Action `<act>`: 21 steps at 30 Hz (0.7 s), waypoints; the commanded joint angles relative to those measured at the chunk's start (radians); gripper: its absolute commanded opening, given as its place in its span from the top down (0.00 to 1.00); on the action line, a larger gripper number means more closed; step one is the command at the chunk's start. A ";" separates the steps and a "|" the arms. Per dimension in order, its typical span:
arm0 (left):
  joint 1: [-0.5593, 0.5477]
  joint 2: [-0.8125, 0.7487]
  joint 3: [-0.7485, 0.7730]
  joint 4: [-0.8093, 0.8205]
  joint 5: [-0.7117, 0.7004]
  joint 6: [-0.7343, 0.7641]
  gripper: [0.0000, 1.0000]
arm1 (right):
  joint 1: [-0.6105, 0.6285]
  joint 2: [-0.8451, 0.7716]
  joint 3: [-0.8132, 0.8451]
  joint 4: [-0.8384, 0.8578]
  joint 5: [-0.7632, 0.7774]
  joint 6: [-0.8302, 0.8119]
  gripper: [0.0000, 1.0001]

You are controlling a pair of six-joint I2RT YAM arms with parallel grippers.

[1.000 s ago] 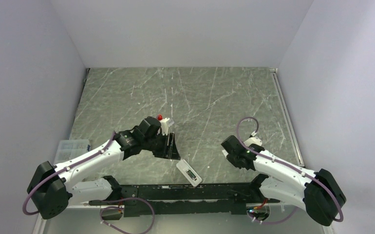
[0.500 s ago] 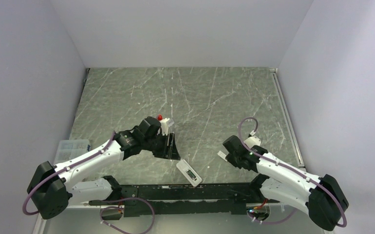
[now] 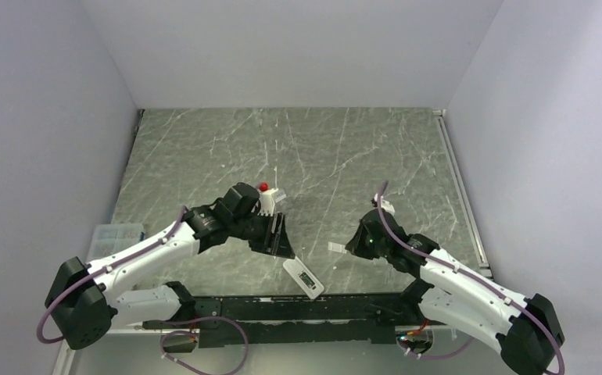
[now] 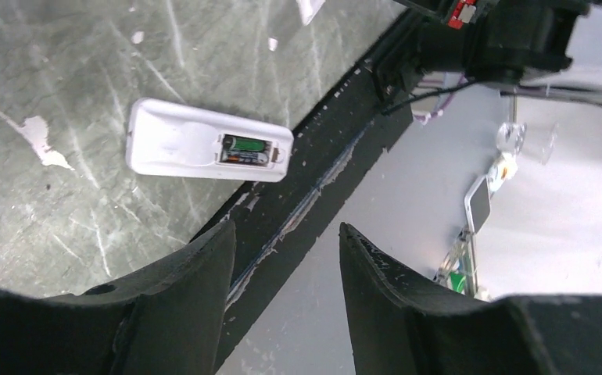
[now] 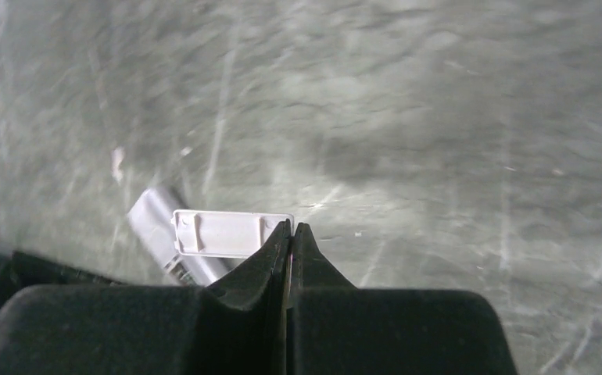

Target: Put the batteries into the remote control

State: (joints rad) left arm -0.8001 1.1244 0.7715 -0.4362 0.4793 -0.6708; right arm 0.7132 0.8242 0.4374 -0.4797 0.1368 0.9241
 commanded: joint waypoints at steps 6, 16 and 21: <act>-0.012 0.008 0.149 -0.003 0.238 0.201 0.32 | -0.001 0.102 0.234 0.019 -0.454 -0.335 1.00; -0.070 -0.121 0.355 -0.274 0.135 0.603 0.29 | -0.002 0.212 0.329 -0.048 -0.830 -0.413 1.00; -0.077 -0.149 0.374 -0.335 0.149 0.815 0.36 | -0.002 0.273 0.320 -0.003 -0.994 -0.410 1.00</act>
State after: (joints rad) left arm -0.8669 0.9840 1.1141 -0.6792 0.6201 -0.0937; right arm 0.7132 1.0634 0.7250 -0.5026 -0.6586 0.5404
